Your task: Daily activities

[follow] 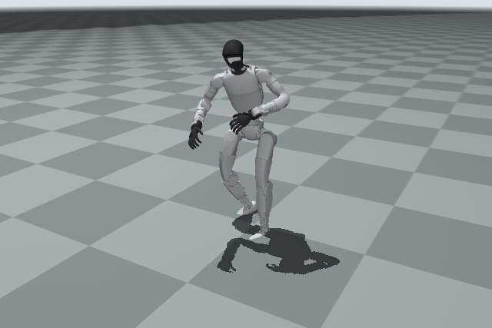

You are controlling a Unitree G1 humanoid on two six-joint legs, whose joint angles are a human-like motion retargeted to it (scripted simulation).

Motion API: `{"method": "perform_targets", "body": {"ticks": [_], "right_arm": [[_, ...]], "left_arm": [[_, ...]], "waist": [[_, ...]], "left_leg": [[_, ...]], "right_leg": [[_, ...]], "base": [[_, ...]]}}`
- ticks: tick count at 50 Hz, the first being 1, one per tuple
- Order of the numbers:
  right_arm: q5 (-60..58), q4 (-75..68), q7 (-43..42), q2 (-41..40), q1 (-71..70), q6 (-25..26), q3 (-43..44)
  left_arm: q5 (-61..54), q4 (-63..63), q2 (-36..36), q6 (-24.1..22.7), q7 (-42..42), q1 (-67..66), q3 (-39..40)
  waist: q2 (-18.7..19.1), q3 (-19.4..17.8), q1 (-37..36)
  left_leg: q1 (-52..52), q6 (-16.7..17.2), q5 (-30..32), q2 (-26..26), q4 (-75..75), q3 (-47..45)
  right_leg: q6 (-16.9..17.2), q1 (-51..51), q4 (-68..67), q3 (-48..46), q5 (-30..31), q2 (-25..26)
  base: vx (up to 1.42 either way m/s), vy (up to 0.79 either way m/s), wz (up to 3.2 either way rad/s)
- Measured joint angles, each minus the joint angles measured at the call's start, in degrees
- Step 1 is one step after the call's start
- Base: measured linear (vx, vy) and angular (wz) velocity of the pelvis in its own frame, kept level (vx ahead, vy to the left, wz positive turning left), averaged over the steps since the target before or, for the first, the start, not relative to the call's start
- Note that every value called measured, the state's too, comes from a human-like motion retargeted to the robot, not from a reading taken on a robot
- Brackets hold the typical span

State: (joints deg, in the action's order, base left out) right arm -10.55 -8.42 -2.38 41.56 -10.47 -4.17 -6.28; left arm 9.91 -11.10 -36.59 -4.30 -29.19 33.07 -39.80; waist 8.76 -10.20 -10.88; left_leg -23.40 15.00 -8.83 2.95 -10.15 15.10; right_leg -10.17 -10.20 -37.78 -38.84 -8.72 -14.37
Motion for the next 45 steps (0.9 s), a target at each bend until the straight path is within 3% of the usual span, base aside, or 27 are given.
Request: {"method": "perform_targets", "body": {"ticks": [6,12,16,20,30,38,45], "right_arm": [[-0.8,12.1,3.1,-8.1,7.4,0.0,-4.1],[1.7,14.9,6.9,-12.1,7.0,0.7,-12.5],[3.1,14.9,7.6,-13.4,6.0,0.4,-14.7],[3.5,14.9,7.0,-13.6,6.1,0.0,-14.3],[1.9,8.5,3.4,-13.2,8.5,0.6,-12.0],[3.3,-5.4,2.2,-14.5,10.0,1.7,-13.3],[5.2,-22.0,0.1,-16.7,9.2,1.9,-14.5]], "left_arm": [[-1.7,3.8,-0.4,0.0,-0.1,-4.5,-0.3],[-3.0,7.7,-1.2,-0.4,-0.5,-7.4,-1.6],[-4.0,8.4,-1.6,-0.8,-0.1,-10.2,-0.2],[-4.9,8.5,-2.2,-1.1,0.1,-13.4,2.2],[-5.0,11.2,-1.1,0.1,-1.0,-19.2,6.6],[-1.9,18.5,2.3,0.4,-1.3,-18.6,2.4],[3.9,32.6,7.0,0.2,2.3,-18.8,-1.1]], "waist": [[-2.2,1.3,6.0],[-4.5,1.3,10.0],[-6.2,0.8,12.1],[-7.6,0.8,13.6],[-7.3,1.0,15.9],[-6.1,1.1,17.6],[-5.6,1.2,18.3]], "left_leg": [[3.0,-0.8,-6.4,-1.5,-5.8,-3.5],[7.1,-1.8,-11.0,-2.2,-9.9,-7.0],[9.3,-2.4,-12.4,-1.1,-11.6,-7.8],[10.6,-2.9,-13.7,-0.4,-13.0,-8.4],[13.6,-1.9,-14.6,-2.8,-13.0,-9.4],[15.2,-0.5,-12.1,-4.0,-10.3,-8.8],[17.0,0.0,-8.7,-3.7,-5.7,-8.4]], "right_leg": [[0.9,1.5,-4.6,4.7,0.2,-0.9],[5.0,1.5,-8.1,11.4,1.8,-1.5],[9.8,-0.6,-7.4,19.5,-3.8,0.3],[12.1,-1.0,-7.1,24.4,-7.6,1.1],[11.6,3.1,-2.2,25.5,-8.4,4.3],[10.8,5.7,2.1,24.3,-6.4,6.2],[10.5,7.2,4.6,23.0,-5.1,6.3]], "base": [[0.02,0.06,-0.51],[0.01,0.08,-0.37],[0.00,0.00,0.00],[0.00,0.00,0.00],[0.02,-0.04,-0.07],[-0.01,-0.02,0.07],[-0.03,-0.01,0.22]]}}
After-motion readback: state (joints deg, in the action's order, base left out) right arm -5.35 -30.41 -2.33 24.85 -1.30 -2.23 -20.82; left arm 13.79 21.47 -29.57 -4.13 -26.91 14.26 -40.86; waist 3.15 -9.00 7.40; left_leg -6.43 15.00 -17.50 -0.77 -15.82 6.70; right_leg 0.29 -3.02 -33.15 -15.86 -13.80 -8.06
